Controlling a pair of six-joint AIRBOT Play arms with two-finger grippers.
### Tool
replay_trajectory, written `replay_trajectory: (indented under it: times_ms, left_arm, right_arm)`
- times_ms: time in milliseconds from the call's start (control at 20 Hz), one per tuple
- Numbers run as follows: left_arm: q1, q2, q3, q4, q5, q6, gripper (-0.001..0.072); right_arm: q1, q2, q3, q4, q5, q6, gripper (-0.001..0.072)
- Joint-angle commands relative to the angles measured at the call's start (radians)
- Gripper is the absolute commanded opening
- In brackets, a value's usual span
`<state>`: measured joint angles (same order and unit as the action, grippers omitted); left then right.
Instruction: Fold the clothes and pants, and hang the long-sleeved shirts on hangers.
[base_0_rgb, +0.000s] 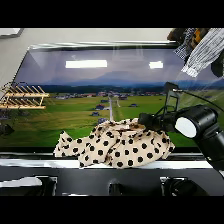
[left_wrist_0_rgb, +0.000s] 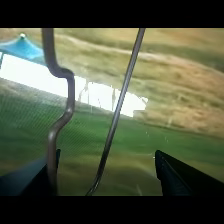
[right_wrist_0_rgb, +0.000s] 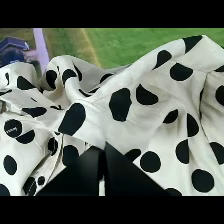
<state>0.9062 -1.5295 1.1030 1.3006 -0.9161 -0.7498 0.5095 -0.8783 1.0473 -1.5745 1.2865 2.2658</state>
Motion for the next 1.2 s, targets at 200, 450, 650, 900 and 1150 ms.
replay_trajectory:
  times_ms: [200, 450, 650, 900, 1150]
  left_arm:
    - [-0.011, -0.022, -0.002, 0.000, -0.004, 0.002, 0.0657]
    - [-0.011, -0.060, -0.002, 0.000, -0.068, 0.002, 0.0488]
    - [-0.011, -0.060, -0.002, 0.000, -0.068, 0.002, 0.0130]
    - [-0.013, -0.031, 0.037, 0.000, -0.083, 0.002, 0.0018]
    - [-0.056, 0.071, 0.119, -0.008, -0.086, -0.002, 0.0018]
  right_arm:
    - [0.000, -0.001, 0.000, -0.006, 0.002, 0.000, 0.0023]
    - [0.000, -0.001, 0.000, -0.005, 0.002, 0.000, 0.0023]
    - [0.000, -0.001, 0.000, -0.006, 0.002, 0.000, 0.0023]
    - [0.000, -0.001, 0.000, -0.008, 0.001, 0.000, 0.0023]
    - [0.000, 0.000, 0.000, -0.008, 0.014, 0.001, 0.0023]
